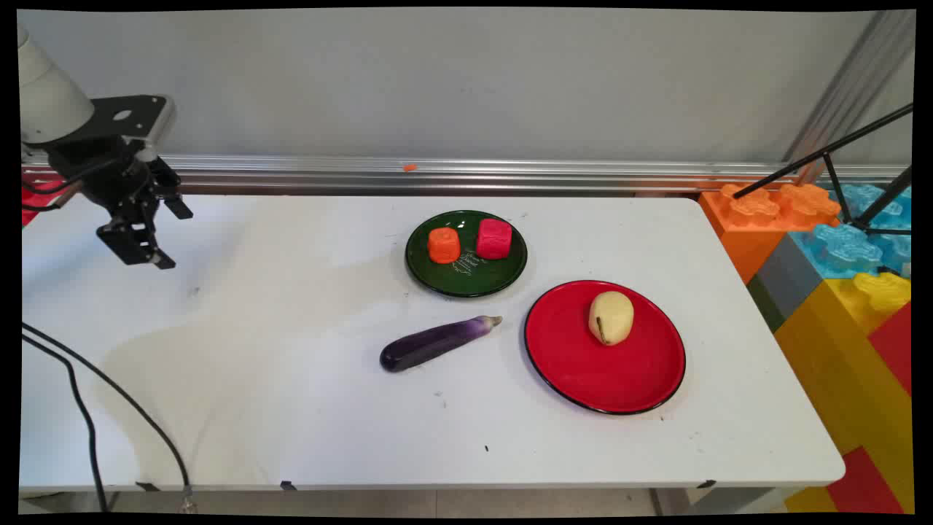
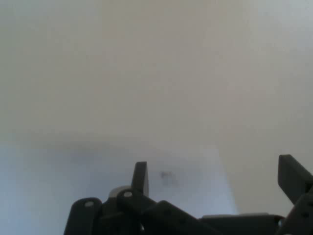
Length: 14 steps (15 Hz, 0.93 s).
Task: Pick up the mandarin from the green plate
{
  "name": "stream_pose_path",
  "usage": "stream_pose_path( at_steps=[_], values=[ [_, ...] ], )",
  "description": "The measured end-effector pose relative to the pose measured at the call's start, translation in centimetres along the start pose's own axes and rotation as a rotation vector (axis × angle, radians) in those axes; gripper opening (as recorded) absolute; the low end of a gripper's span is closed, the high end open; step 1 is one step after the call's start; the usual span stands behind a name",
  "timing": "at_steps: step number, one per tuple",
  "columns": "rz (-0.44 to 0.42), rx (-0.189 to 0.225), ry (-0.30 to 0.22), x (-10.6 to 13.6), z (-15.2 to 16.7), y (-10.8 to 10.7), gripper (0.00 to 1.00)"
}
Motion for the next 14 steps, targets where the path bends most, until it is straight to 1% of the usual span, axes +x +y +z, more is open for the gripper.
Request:
stream_pose_path(
  at_steps=[1, 2, 4, 5, 6, 9, 12, 14],
  values=[
    [-0.012, 0.000, 0.016, 0.2, 0.0, -0.1, 1.00],
    [-0.032, 0.001, 0.044, 0.7, 0.1, -0.3, 1.00],
    [-0.064, 0.000, 0.116, 2.3, 0.1, -0.5, 1.00],
    [-0.078, 0.000, 0.161, 3.5, 0.1, -0.6, 1.00],
    [-0.091, 0.006, 0.207, 4.6, 0.2, -0.8, 1.00],
    [-0.127, 0.036, 0.311, 7.5, 0.9, -1.6, 1.00],
    [-0.172, 0.071, 0.378, 9.6, 2.5, -2.9, 1.00],
    [-0.191, 0.081, 0.398, 10.5, 3.8, -3.6, 1.00]
  ],
)
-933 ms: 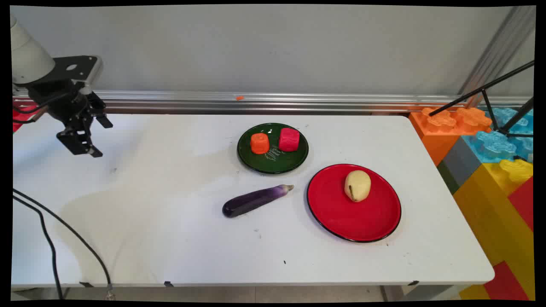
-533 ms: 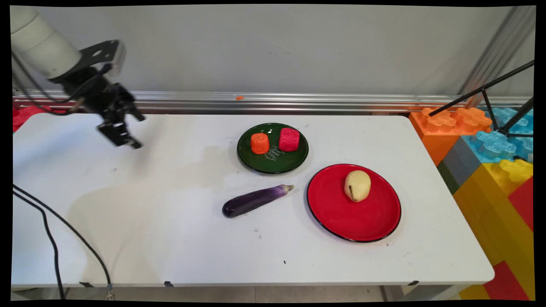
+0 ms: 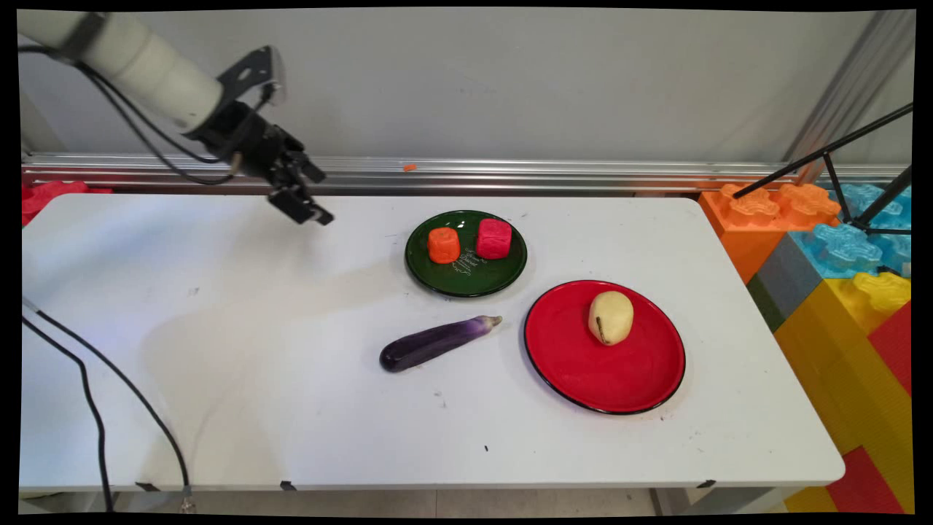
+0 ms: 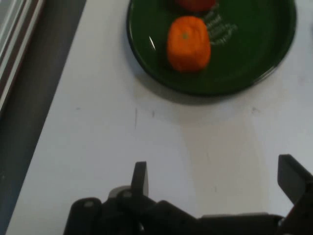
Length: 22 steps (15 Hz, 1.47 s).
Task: Pick up the mandarin from the green plate
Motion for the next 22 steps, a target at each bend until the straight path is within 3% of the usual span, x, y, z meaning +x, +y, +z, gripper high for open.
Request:
stream_pose_path(
  at_steps=[5, 11, 22],
  values=[
    [-0.024, 0.005, 0.039, 0.8, 4.8, -1.0, 1.00],
    [-0.046, -0.020, 0.097, 2.5, 12.4, -2.0, 1.00],
    [-0.088, -0.075, 0.147, 4.2, 19.6, -2.1, 1.00]
  ],
)
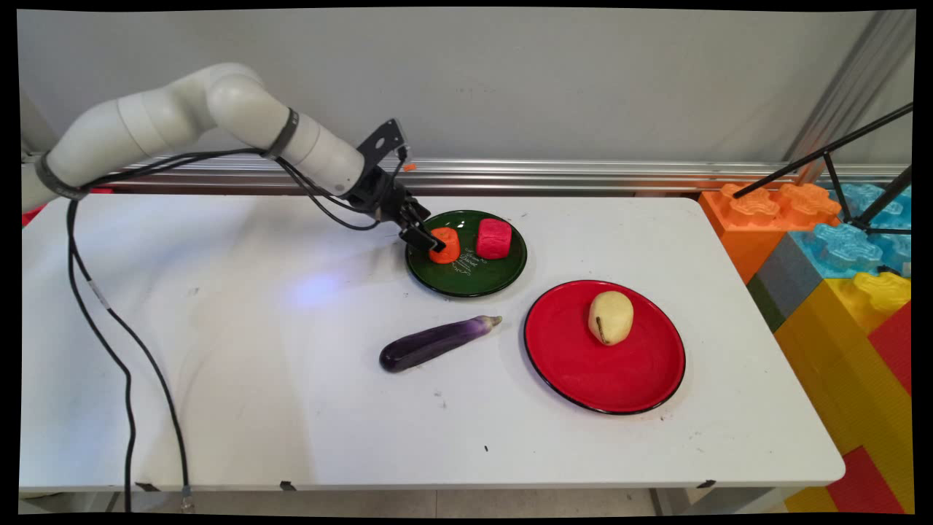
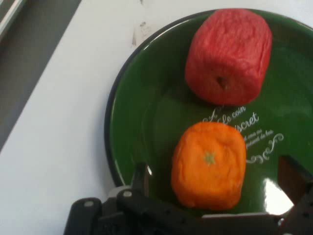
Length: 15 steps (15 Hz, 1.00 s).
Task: Pick up the mandarin from the green plate, then place the picked object on the table
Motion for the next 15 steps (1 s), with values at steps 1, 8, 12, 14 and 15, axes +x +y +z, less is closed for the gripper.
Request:
stream_pose_path(
  at_steps=[1, 8, 12, 14, 15],
  values=[
    [-0.002, -0.004, 0.003, 0.0, 0.4, 0.0, 1.00],
    [-0.008, -0.020, 0.013, 0.1, 2.4, 0.0, 1.00],
    [0.000, -0.023, 0.015, 0.1, 2.8, 0.1, 0.00],
    [0.006, -0.021, 0.014, 0.1, 2.9, 0.0, 0.00],
    [0.006, -0.020, 0.013, 0.1, 2.9, 0.1, 0.00]
  ],
)
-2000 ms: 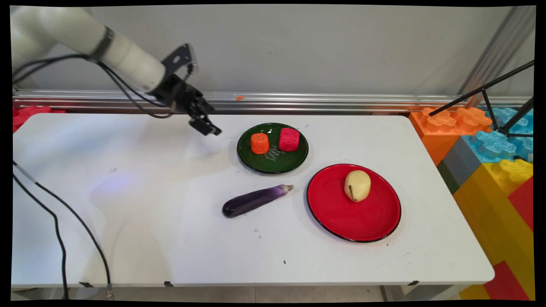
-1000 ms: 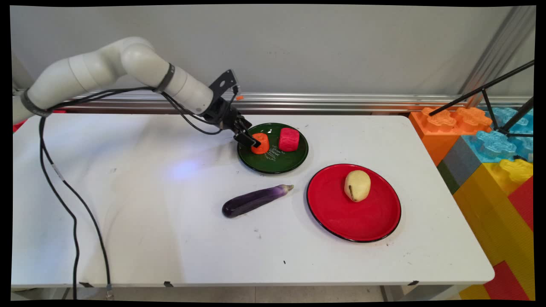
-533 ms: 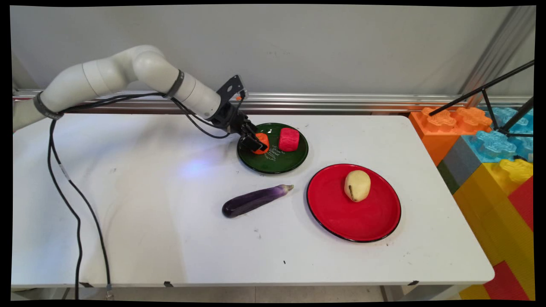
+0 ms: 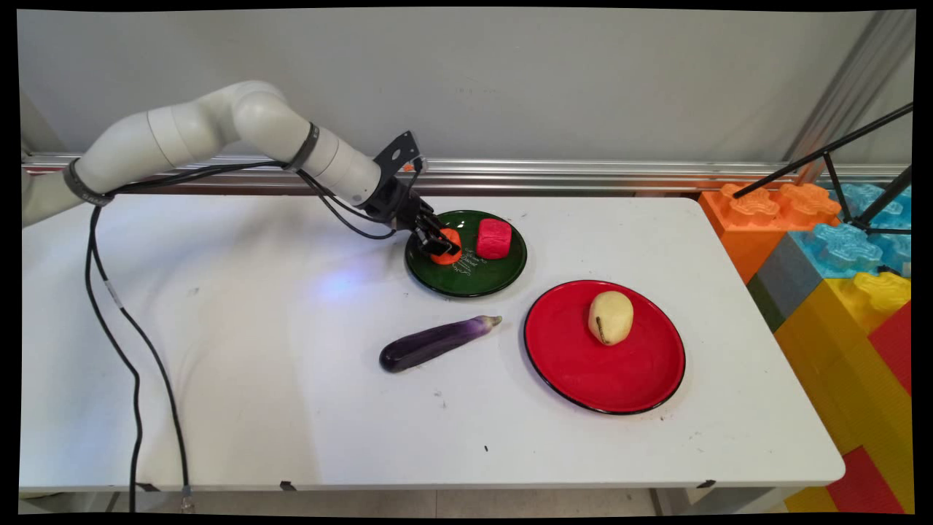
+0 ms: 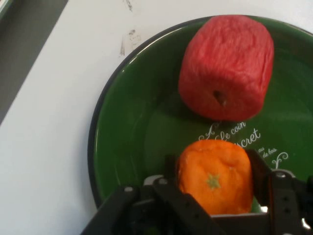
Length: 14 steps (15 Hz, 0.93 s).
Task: Place the picked object on the table
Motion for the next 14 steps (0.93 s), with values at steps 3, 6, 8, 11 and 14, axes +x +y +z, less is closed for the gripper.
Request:
stream_pose_path(
  at_steps=[3, 6, 8, 11, 14],
  values=[
    [0.000, 0.003, -0.001, 0.2, -0.1, 0.1, 0.00],
    [-0.002, 0.010, 0.005, 0.7, -0.4, 0.4, 0.00],
    [-0.003, 0.024, 0.012, 1.8, -1.1, 0.8, 0.00],
    [-0.011, 0.057, 0.023, 3.9, -2.7, 1.6, 0.00],
    [-0.027, 0.087, 0.030, 6.0, -4.7, 2.5, 0.00]
  ],
)
